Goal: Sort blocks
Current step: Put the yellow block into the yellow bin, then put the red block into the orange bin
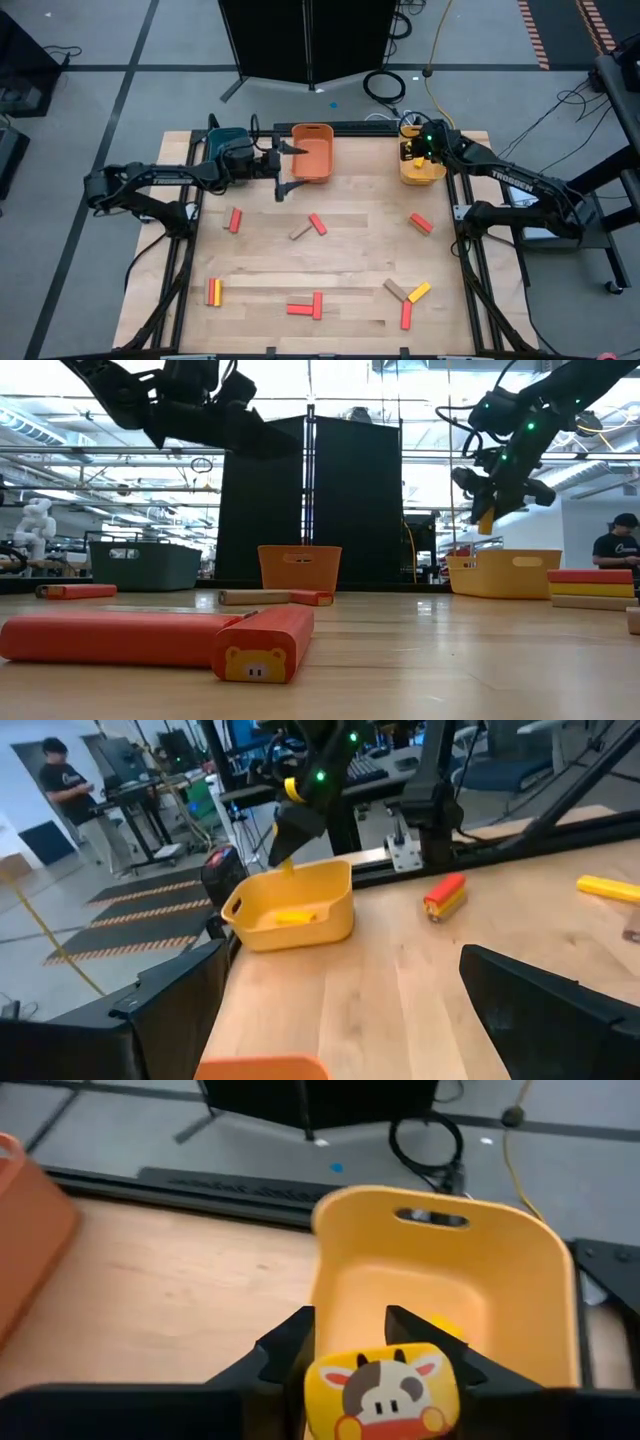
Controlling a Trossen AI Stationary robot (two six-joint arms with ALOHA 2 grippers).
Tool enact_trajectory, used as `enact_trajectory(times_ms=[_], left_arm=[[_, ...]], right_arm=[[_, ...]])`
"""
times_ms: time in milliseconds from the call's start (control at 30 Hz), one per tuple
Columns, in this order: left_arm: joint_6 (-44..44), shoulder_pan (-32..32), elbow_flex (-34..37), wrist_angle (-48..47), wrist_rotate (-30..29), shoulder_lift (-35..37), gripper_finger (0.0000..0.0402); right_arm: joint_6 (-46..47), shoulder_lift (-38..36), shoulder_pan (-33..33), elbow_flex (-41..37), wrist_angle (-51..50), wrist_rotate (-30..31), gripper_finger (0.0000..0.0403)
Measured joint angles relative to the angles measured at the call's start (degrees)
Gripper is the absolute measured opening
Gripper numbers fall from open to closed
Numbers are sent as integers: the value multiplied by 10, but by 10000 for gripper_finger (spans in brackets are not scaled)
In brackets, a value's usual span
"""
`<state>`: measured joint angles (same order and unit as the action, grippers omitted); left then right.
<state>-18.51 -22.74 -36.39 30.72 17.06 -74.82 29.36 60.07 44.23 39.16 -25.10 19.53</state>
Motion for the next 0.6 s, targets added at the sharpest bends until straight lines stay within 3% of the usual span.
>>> enact_trajectory(times_ms=[300, 467, 600], left_arm=[[-13, -2, 2, -17, 0, 0, 393], [-12, -1, 2, -25, 0, 0, 393], [3, 4, 2, -46, -1, 5, 393]], right_arm=[[19, 0, 24, 0, -42, -4, 195], [0, 0, 35, 37, -54, -4, 218], [-24, 0, 31, 93, -49, -82, 217]])
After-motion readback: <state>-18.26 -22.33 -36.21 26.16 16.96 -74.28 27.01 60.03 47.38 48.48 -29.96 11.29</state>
